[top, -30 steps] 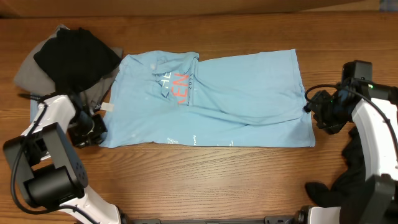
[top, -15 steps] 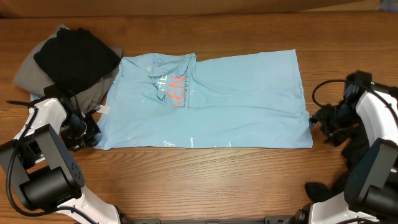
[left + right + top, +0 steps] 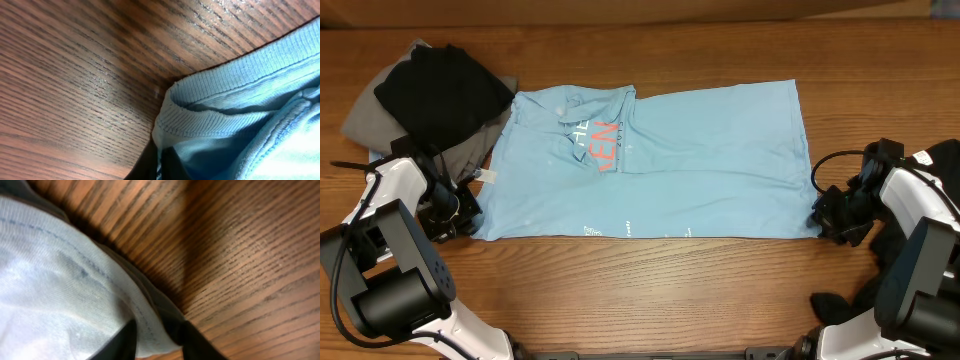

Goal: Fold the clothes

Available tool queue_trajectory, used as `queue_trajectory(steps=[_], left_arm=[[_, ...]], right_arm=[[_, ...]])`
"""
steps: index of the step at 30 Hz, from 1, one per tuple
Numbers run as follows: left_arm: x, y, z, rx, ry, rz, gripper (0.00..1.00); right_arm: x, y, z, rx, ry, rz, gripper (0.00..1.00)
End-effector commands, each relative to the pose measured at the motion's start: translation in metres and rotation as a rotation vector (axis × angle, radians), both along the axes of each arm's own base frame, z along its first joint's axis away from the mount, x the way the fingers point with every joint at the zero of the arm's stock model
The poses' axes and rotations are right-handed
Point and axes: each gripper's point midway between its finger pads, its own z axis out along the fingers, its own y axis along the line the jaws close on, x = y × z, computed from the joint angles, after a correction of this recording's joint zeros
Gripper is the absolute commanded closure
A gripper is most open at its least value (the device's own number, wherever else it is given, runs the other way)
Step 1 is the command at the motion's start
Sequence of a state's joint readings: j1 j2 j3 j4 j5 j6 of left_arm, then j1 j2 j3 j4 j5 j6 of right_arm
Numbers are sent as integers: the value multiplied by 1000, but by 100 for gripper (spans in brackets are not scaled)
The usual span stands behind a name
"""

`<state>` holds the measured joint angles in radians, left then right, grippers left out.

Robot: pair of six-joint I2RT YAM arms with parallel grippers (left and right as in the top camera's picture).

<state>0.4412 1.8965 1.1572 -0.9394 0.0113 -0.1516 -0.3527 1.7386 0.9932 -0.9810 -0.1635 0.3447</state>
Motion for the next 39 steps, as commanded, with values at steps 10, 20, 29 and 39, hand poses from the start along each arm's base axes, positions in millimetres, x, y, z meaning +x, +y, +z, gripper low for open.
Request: queue_trajectory(steps=[10, 20, 29, 39], left_arm=[[7, 20, 20, 58, 21, 19, 96], [-8, 20, 26, 67, 93, 11, 84], [-8, 14, 26, 35, 87, 17, 75], [47, -25, 61, -170, -157, -189, 79]], right_arm=[[3, -38, 42, -184, 73, -9, 94], [-3, -36, 49, -176, 94, -6, 59], [35, -27, 49, -107, -82, 53, 56], [151, -6, 85, -22, -632, 190, 59]])
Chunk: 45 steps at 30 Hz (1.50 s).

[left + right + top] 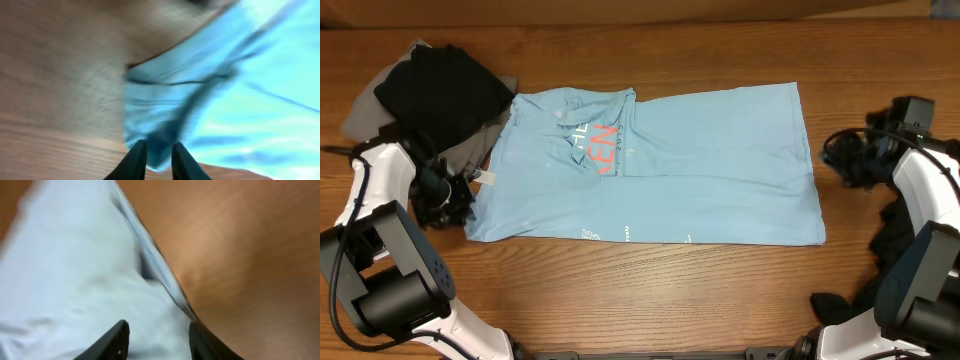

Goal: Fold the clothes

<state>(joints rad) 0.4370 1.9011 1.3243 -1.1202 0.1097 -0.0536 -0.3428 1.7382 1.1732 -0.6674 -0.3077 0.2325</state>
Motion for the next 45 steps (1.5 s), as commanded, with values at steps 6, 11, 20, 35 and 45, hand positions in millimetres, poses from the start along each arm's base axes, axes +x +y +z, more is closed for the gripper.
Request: queue_trajectory(steps=[6, 11, 20, 35, 45], left_arm=[[75, -47, 86, -154, -381, -265, 74], [101, -86, 127, -162, -532, -466, 59], [110, -131, 132, -137, -540, -611, 50], [108, -146, 129, -125, -521, -651, 54], [111, -148, 130, -122, -531, -650, 54]], right_arm=[[46, 24, 16, 10, -174, 87, 59], [62, 27, -12, -42, -156, 78, 53], [63, 17, -66, -121, -63, 57, 48], [51, -36, -87, -236, 25, -106, 92], [64, -45, -50, -180, -87, -49, 48]])
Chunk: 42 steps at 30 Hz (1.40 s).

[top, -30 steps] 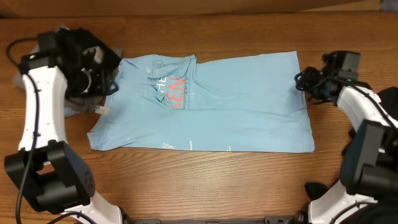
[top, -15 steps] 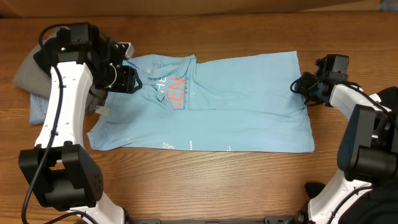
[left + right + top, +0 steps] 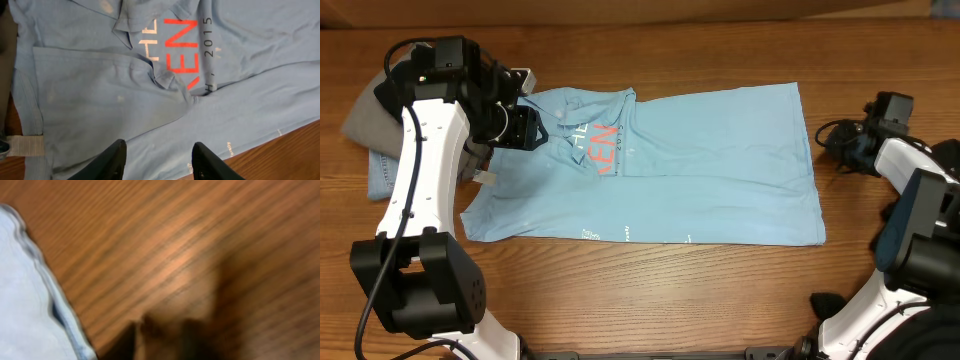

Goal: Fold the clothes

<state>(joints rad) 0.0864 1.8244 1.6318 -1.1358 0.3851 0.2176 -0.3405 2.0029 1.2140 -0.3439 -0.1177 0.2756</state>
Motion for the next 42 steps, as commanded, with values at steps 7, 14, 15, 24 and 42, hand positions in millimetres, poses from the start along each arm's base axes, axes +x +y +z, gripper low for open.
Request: queue_trajectory(steps=[7, 14, 15, 24, 42], left_arm=[[6, -16, 14, 13, -65, -56, 53], [4, -25, 12, 42, -59, -82, 53], [3, -27, 11, 42, -58, -87, 53], [1, -32, 11, 42, -53, -100, 53], [-2, -32, 10, 41, -38, -100, 54]], right_arm=[[44, 35, 51, 39, -216, 209, 47], [60, 52, 29, 8, -223, 243, 47], [60, 55, 23, 10, -215, 248, 48], [55, 66, -2, 46, -164, 267, 51], [47, 47, -4, 22, -102, 168, 95]])
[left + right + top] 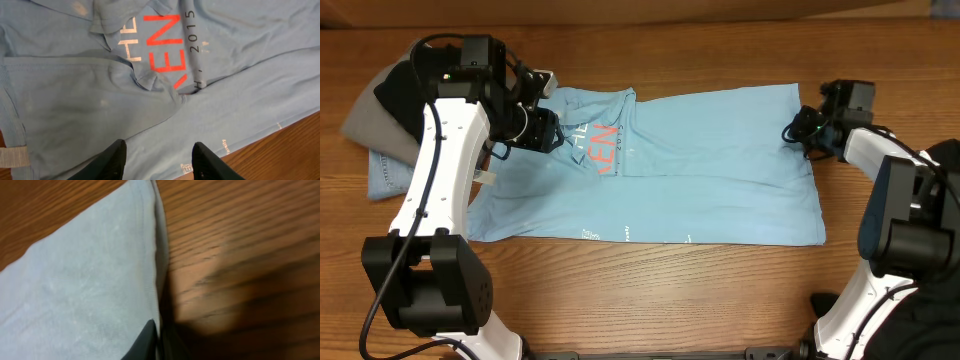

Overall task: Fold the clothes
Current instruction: 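Grasp the shirt's top-left corner with the left gripper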

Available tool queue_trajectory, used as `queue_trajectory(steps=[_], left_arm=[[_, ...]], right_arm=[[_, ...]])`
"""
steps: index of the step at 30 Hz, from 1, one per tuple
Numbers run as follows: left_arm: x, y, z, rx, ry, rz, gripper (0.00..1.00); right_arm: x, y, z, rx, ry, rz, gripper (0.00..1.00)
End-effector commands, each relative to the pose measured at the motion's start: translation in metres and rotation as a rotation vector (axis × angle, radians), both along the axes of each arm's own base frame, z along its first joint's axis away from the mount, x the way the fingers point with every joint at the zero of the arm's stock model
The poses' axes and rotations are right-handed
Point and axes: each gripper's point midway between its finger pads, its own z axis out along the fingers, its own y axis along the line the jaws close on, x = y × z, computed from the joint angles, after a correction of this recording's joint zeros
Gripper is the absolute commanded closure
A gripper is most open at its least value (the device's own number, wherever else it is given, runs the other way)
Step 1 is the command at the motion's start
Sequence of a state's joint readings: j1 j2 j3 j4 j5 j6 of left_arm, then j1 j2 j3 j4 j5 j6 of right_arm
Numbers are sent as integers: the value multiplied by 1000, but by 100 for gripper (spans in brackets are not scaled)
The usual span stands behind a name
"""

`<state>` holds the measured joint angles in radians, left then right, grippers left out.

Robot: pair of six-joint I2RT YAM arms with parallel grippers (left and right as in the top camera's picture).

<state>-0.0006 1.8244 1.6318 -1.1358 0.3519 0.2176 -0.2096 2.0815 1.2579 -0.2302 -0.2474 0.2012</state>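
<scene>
A light blue T-shirt [700,170] with red lettering lies spread flat on the wooden table. My left gripper [542,128] hovers above its upper left part by the print. In the left wrist view that gripper [160,162] is open, with only the shirt [150,90] far below between its fingers. My right gripper [798,132] is at the shirt's right edge near the upper right corner. The right wrist view shows it [160,340] low on the table, shut on the thin hem of the shirt [75,280].
A pile of black and grey clothes [390,100] lies at the back left, with a blue piece [385,175] below it. Dark cloth [945,160] sits at the right edge of the table. Bare wood [650,290] runs along the front.
My left gripper shifted a little to the right over the print, still open. My right gripper went from bare wood beside the shirt to its right edge and is now shut on the hem.
Both grippers were at the shirt's lower corners with cloth between their fingers. Then the right one was off the shirt, further back, while the left was still at its corner. Later the left hung open over the upper left; now the right holds the right hem.
</scene>
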Motion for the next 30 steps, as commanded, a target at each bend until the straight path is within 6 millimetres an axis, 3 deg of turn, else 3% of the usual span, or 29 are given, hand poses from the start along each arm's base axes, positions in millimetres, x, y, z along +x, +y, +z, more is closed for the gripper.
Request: queue_trajectory(steps=[1, 4, 7, 8, 9, 10, 13, 15, 21, 24, 27, 30], left_arm=[[2, -3, 12, 7, -40, -22, 54], [2, -3, 12, 7, -40, -22, 54], [2, -3, 12, 7, -42, -22, 54], [3, -3, 12, 7, -44, -21, 53], [3, -3, 13, 7, -47, -21, 53], [3, -4, 13, 6, -48, -23, 52], [4, -6, 12, 17, -52, -30, 51], [7, -8, 12, 29, -65, -36, 50], [29, -23, 5, 90, -144, -74, 50], [38, -34, -16, 144, -137, -102, 53], [49, -27, -45, 261, -112, -78, 62], [62, -21, -67, 305, -104, -24, 64]], right_arm=[[3, -35, 4, -16, -3, -112, 96], [6, -52, 16, 6, -26, -159, 96], [8, -54, 24, 43, -47, -144, 93], [8, -54, 24, 52, -49, -139, 80], [7, -52, 24, 58, -47, -134, 59], [6, -51, 24, 58, -41, -132, 48], [4, -51, 31, 57, -41, -133, 47], [5, -52, 48, 50, -69, -134, 46], [-2, -50, 123, 21, -180, -130, 42], [-12, -45, 152, 18, -206, -128, 42], [-25, -41, 170, 18, -206, -128, 42], [-34, -37, 179, 22, -198, -127, 42]])
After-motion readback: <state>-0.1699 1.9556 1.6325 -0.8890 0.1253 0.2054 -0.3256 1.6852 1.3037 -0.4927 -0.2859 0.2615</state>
